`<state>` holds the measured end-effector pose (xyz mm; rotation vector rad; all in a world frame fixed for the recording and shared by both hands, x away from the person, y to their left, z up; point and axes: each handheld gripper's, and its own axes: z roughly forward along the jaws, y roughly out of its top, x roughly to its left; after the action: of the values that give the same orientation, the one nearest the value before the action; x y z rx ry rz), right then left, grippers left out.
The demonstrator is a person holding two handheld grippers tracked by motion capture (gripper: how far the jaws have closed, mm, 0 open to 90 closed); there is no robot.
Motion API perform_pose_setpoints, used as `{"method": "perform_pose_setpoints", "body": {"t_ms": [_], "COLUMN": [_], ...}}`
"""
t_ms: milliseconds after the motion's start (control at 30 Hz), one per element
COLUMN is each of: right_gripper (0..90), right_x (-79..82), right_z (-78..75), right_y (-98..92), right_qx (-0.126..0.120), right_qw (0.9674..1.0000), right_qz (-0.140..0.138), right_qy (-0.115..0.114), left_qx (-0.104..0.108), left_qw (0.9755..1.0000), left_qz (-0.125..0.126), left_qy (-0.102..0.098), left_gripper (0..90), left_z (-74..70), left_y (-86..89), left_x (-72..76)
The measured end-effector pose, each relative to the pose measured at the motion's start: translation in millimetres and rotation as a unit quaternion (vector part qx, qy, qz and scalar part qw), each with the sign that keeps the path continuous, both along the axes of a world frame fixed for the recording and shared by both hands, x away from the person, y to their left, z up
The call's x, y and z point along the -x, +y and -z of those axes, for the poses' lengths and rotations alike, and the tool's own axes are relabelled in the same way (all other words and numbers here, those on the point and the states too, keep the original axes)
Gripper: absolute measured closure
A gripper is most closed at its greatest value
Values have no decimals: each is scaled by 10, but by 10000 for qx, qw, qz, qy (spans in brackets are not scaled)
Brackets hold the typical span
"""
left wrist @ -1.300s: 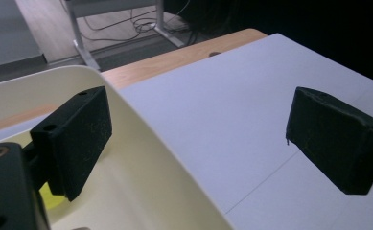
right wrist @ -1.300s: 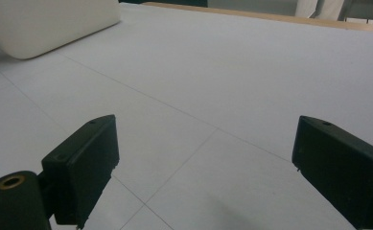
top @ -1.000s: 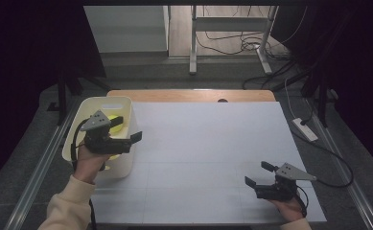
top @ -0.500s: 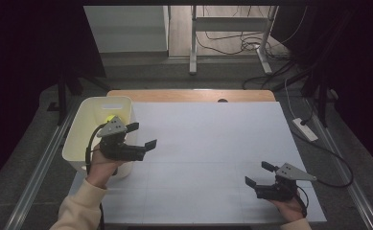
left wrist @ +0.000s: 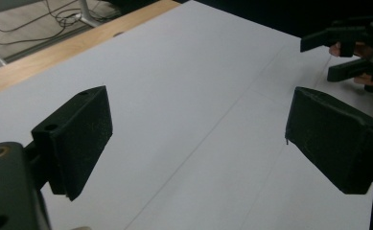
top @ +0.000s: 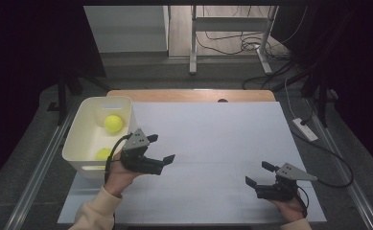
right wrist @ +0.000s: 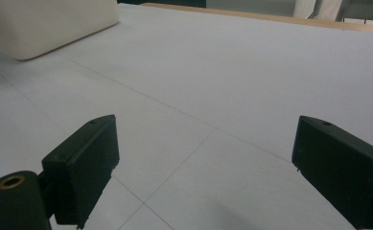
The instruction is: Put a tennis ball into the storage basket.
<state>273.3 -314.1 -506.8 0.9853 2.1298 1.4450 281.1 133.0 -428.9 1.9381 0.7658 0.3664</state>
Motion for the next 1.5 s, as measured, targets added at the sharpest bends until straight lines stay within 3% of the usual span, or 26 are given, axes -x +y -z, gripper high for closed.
{"method": "perform_pose_setpoints", "body": {"t_ms": [300,600,1133,1233,1500], "right_gripper": [91,91,92,92,91], "right_x": [1,4,3,7,9], "right_z": [1,3,23,25,40], "right_y": [-2,6,28,30,59], "right_qx": [0,7,33,43,58], "right_qw": [10000,10000,10000,9999,9998], "right_qz": [-2,1,-83,-119,-200], "right_qy": [-2,-2,23,12,7], "left_qx": [-55,-253,-301,-393,-284], "left_qw": [9999,9994,9991,9988,9987], "left_qz": [145,27,-139,-156,-240], "left_qy": [32,253,266,261,348], "left_gripper": [95,93,88,88,87], "left_z": [218,532,791,815,898], "left_y": [-103,0,173,218,333], "left_x": [82,134,270,304,349]}}
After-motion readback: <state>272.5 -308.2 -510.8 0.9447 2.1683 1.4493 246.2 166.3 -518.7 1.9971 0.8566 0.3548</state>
